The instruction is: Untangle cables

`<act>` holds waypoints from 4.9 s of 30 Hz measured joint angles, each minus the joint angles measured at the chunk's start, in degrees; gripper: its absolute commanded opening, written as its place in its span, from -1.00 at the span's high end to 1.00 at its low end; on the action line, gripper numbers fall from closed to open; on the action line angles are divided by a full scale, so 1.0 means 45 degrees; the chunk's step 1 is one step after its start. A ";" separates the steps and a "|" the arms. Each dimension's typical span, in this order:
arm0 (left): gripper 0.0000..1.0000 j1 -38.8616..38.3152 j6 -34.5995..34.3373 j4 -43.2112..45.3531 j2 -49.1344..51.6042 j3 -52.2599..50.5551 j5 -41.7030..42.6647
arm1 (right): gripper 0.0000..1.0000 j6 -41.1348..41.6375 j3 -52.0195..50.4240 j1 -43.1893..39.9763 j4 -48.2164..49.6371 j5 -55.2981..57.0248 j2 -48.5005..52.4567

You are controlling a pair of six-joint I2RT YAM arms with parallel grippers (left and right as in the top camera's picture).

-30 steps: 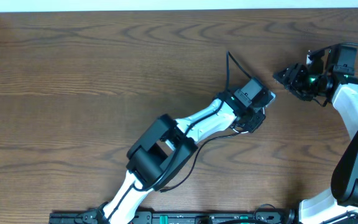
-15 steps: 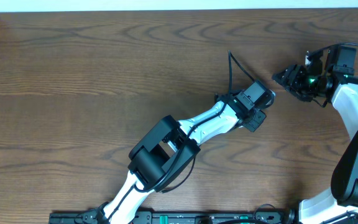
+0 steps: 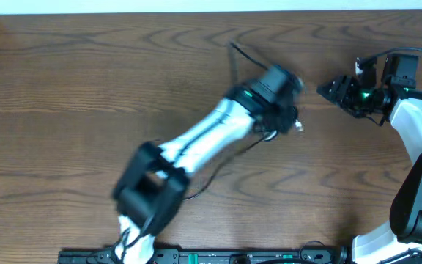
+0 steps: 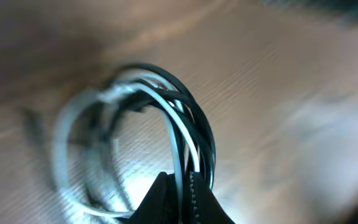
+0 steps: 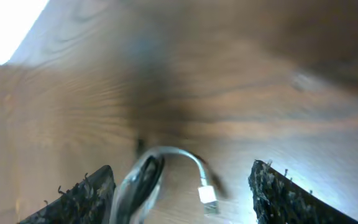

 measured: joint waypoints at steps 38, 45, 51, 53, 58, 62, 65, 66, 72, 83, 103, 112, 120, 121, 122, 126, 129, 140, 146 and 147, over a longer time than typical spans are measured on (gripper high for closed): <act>0.85 0.4464 -0.4148 -0.0204 -0.1035 0.0000 0.4906 | 0.05 0.4643 0.0024 0.4148 0.5280 -0.3021 0.0000; 0.85 0.4464 -0.4163 -0.0291 -0.1035 0.0000 0.4789 | 0.46 0.5149 0.0024 0.4925 0.5304 -0.1617 -0.0005; 0.85 0.4473 -0.4182 -0.0359 -0.1015 0.0000 0.4600 | 0.78 0.5474 0.0087 0.5357 0.5095 -0.0695 -0.0053; 0.85 0.4473 -0.4192 -0.0359 -0.1005 0.0000 0.4605 | 0.89 0.5493 0.0097 0.5396 0.4886 -0.0452 -0.0083; 0.85 0.4464 -0.4197 -0.0291 -0.1001 0.0000 0.4745 | 0.98 0.5552 0.0097 0.5401 0.4391 0.0107 -0.0087; 0.85 0.4498 -0.4197 -0.0262 -0.1001 0.0000 0.4979 | 0.98 0.5362 0.0126 0.5401 0.3886 0.0461 -0.0092; 0.85 0.4629 -0.4201 -0.0165 -0.1001 0.0000 0.5275 | 0.98 0.5003 0.0170 0.5401 0.3016 0.0962 -0.0092; 0.85 0.4711 -0.4197 -0.0126 -0.1001 0.0000 0.5401 | 0.98 0.4896 0.0170 0.5401 0.2730 0.1156 -0.0092; 0.85 0.5566 -0.4294 0.0559 -0.1001 -0.0005 0.6625 | 0.98 0.4017 0.0175 0.5401 0.1379 0.2501 -0.0092; 0.85 0.6674 -0.4537 0.1107 -0.1001 -0.0005 0.8442 | 0.98 0.3211 0.0180 0.5455 0.0680 0.3657 0.0505; 0.85 0.7635 -0.4031 0.1161 -0.1001 0.0000 0.8315 | 0.98 0.1540 0.0180 0.5115 -0.1010 0.5285 0.1103; 0.85 0.8000 -0.3793 0.1525 -0.2356 -0.0005 0.7616 | 0.98 0.1457 0.0175 0.4158 -0.1394 0.6062 0.1103; 0.85 0.7941 -0.3254 0.1457 -0.4449 0.0010 0.7261 | 0.61 0.1088 0.0175 0.3983 -0.1263 0.6047 0.1103; 0.85 0.7878 -0.3118 0.1273 -0.4449 0.0010 0.7213 | 0.47 0.0971 0.0175 0.3983 -0.1151 0.5906 0.1103; 0.85 0.7781 -0.2982 0.1015 -0.4430 0.0005 0.7057 | 0.42 0.0831 0.0175 0.3983 -0.0996 0.5678 0.1103; 0.85 0.7067 -0.2341 -0.0015 -0.4367 -0.0044 0.5906 | 0.28 0.0510 0.0175 0.3978 -0.0452 0.4566 0.1103; 0.85 0.6441 -0.1851 -0.0340 -0.4362 -0.0053 0.4906 | 0.28 0.0291 0.0175 0.3983 -0.0248 0.3789 0.1103; 0.84 0.4750 -0.1078 -0.0806 -0.4095 -0.0053 0.2798 | 0.13 0.0301 0.0175 0.3978 -0.0826 0.4396 0.1103; 0.84 0.4095 -0.1025 -0.0957 -0.2982 -0.0053 0.2599 | 0.17 0.0355 0.0175 0.3900 -0.0899 0.5085 0.1103; 0.84 0.4017 -0.1025 -0.0996 -0.2778 -0.0053 0.2594 | 0.16 0.0355 0.0175 0.3886 -0.0908 0.5115 0.1103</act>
